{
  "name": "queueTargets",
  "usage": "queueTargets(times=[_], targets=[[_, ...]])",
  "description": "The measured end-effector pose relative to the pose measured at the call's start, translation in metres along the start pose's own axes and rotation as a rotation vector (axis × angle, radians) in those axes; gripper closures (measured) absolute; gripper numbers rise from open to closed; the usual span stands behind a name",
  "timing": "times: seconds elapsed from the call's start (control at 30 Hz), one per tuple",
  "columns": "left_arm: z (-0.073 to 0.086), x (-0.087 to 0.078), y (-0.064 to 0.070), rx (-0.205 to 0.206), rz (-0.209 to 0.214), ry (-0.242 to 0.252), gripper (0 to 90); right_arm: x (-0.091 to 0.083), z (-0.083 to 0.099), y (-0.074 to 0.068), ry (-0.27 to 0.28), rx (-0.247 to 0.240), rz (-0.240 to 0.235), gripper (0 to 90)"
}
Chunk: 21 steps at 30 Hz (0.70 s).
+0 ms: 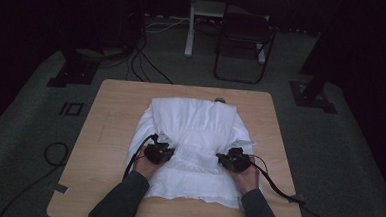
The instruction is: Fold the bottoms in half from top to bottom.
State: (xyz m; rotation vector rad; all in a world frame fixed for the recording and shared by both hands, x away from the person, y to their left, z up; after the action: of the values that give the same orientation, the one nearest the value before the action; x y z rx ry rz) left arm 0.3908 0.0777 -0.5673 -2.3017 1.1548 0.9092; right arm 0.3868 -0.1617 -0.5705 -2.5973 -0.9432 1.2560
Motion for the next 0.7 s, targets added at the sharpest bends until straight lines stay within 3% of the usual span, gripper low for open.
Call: queueTargets(times=[0.03, 0.07, 0.1, 0.13, 0.23, 0.27, 0.37, 0.5, 0.53, 0.57, 0.6, 0.63, 0.67, 0.7], targets=[[0.000, 0.000, 0.000, 0.000, 0.000, 0.000, 87.6, 0.000, 0.000, 0.000, 0.000, 0.000, 0.000, 83.3], [0.002, -0.010, 0.015, 0.049, 0.071, 0.022, 86.9, -0.009, 0.001, -0.006, 0.019, -0.014, -0.056, 80.2], [0.002, -0.010, 0.015, 0.049, 0.071, 0.022, 85.5, -0.009, 0.001, -0.006, 0.019, -0.014, -0.056, 80.2], [0.005, -0.021, 0.024, 0.099, 0.083, 0.044, 83.7, -0.021, 0.004, -0.012, 0.042, -0.037, -0.114, 78.2], [0.007, -0.030, 0.024, 0.078, 0.082, 0.077, 80.6, -0.033, 0.005, -0.016, 0.074, -0.053, -0.128, 76.9], [0.006, -0.035, 0.020, 0.057, 0.061, 0.103, 80.4, -0.041, 0.002, -0.017, 0.101, -0.052, -0.118, 75.8], [0.004, -0.037, 0.017, 0.046, 0.054, 0.108, 77.9, -0.044, -0.001, -0.020, 0.121, -0.054, -0.119, 74.7], [0.005, -0.031, 0.027, 0.074, 0.081, 0.084, 73.9, -0.039, 0.001, -0.032, 0.097, -0.073, -0.165, 73.6], [0.011, -0.023, 0.035, 0.113, 0.094, 0.030, 73.8, -0.031, 0.012, -0.041, 0.051, -0.105, -0.178, 74.0], [0.011, -0.023, 0.035, 0.113, 0.094, 0.030, 73.8, -0.031, 0.012, -0.041, 0.051, -0.105, -0.178, 74.0], [0.017, -0.016, 0.040, 0.128, 0.095, -0.005, 73.2, -0.024, 0.024, -0.045, 0.000, -0.143, -0.165, 74.7], [0.017, -0.016, 0.040, 0.128, 0.095, -0.005, 72.8, -0.024, 0.024, -0.045, 0.000, -0.143, -0.165, 74.7], [0.018, -0.016, 0.038, 0.107, 0.107, 0.013, 71.9, -0.016, 0.037, -0.046, -0.049, -0.191, -0.120, 76.6], [0.018, -0.016, 0.038, 0.107, 0.107, 0.013, 69.6, -0.016, 0.037, -0.046, -0.049, -0.191, -0.120, 76.6]])
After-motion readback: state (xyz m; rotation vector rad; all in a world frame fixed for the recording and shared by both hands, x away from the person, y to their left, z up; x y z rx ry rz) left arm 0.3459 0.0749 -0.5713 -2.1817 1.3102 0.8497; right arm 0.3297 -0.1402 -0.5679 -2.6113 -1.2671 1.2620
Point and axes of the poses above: each handheld gripper's, and its own axes: x roughly forward along the jaws, z roughly out of its underside, y roughly to its right, the point moved 6 cm from there along x, roughly forward along the jaws, and after that the axes turned 13 degrees about x, right-handed, at the moved point
